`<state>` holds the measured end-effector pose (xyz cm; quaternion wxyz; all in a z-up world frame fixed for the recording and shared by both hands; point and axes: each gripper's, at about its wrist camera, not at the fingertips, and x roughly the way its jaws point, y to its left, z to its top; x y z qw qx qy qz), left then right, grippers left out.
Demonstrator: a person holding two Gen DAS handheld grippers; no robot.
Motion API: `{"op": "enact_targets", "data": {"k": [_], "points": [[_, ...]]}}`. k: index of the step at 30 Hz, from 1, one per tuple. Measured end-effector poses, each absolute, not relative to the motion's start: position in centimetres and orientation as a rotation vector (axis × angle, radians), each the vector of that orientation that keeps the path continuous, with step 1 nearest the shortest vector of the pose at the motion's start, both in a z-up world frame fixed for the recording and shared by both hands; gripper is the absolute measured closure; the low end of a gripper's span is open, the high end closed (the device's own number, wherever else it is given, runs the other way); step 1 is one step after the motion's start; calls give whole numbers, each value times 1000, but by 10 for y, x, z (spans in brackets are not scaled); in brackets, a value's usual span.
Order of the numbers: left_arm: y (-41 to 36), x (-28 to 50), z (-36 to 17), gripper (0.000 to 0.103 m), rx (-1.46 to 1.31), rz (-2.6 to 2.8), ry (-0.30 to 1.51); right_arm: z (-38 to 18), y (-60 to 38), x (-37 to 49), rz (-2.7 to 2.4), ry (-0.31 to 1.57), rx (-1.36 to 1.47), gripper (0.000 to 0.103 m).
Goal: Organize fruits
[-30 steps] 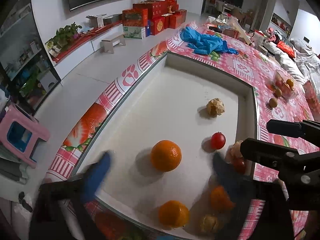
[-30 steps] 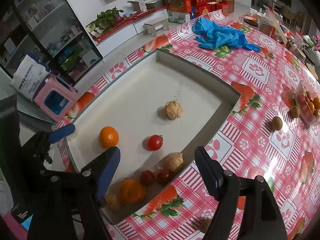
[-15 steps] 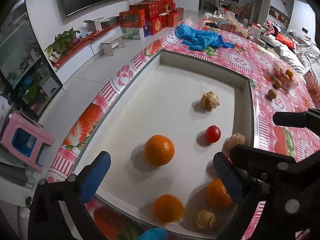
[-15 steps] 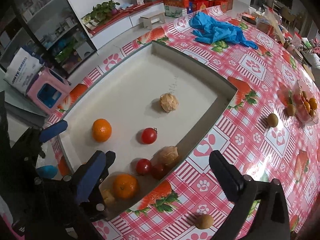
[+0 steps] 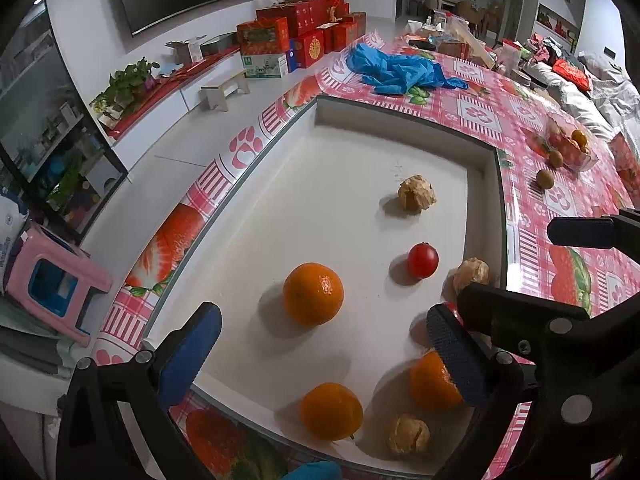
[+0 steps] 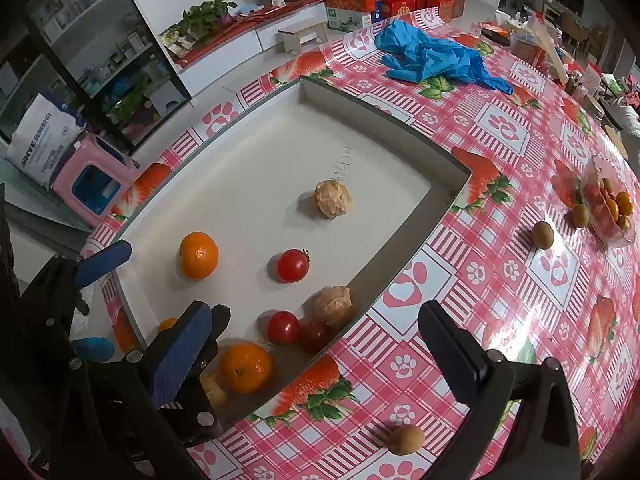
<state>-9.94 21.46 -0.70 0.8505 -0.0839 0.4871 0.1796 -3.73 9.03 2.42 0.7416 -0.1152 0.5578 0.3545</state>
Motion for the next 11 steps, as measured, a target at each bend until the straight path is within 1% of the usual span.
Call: {"op": "enact_targets", "data": {"k": [7, 11], "points": [[213, -99, -7, 0, -167, 387, 1027, 23, 86, -37, 773, 1227, -251, 0], [206, -101, -3, 0, -125, 398, 991, 24, 84, -37, 772, 1224, -248, 0]]}}
